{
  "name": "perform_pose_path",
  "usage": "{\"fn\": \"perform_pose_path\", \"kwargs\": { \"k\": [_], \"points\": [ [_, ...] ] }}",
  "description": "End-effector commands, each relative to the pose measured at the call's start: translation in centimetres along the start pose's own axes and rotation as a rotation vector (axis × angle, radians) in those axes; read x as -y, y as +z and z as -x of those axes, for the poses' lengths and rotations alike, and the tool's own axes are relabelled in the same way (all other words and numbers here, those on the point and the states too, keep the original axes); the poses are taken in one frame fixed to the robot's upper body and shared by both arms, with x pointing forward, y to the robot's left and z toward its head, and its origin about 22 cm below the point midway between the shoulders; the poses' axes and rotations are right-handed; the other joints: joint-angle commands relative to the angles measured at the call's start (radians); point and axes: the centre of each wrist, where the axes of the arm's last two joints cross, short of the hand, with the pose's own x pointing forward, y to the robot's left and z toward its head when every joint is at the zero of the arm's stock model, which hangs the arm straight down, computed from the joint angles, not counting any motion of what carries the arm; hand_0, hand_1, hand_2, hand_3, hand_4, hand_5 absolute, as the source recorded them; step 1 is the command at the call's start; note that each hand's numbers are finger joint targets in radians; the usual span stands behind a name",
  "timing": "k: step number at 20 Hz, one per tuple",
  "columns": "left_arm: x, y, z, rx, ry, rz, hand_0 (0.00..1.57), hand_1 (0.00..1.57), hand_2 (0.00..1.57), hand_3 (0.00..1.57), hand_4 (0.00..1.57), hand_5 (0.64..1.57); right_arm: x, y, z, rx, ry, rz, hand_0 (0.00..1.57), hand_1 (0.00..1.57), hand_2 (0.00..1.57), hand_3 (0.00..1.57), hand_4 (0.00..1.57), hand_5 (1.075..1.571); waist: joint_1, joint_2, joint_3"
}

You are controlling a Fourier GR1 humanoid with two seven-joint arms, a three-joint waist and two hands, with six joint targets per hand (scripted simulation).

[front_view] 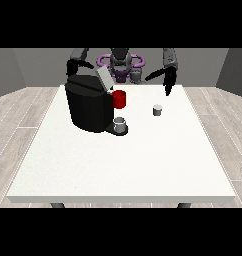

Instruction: Insert the coffee pod into the coffee machine and close the lid

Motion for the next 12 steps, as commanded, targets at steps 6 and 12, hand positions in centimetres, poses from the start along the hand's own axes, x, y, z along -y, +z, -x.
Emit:
{"fn": "perform_pose_path", "kwargs": {
  "k": [6,12],
  "points": [
    [-3.9,-2.4,1.1,-0.060,-0.271,-0.056,0.00,0.00,0.00,0.00,0.00,1.571,-1.7,-1.1,-0.9,0.060,0.047,-0.029,0.00,0.00,0.00,0.00,0.43,1.571,-0.076,0.124,-0.0006],
    [-6.3,-4.1,1.5,-0.085,-0.338,-0.046,0.00,0.00,0.00,0.00,0.00,1.571,-2.6,-3.0,-2.9,0.069,0.056,-0.049,0.00,0.00,0.00,0.00,0.51,1.571,-0.090,0.203,-0.0009]
  ]
}}
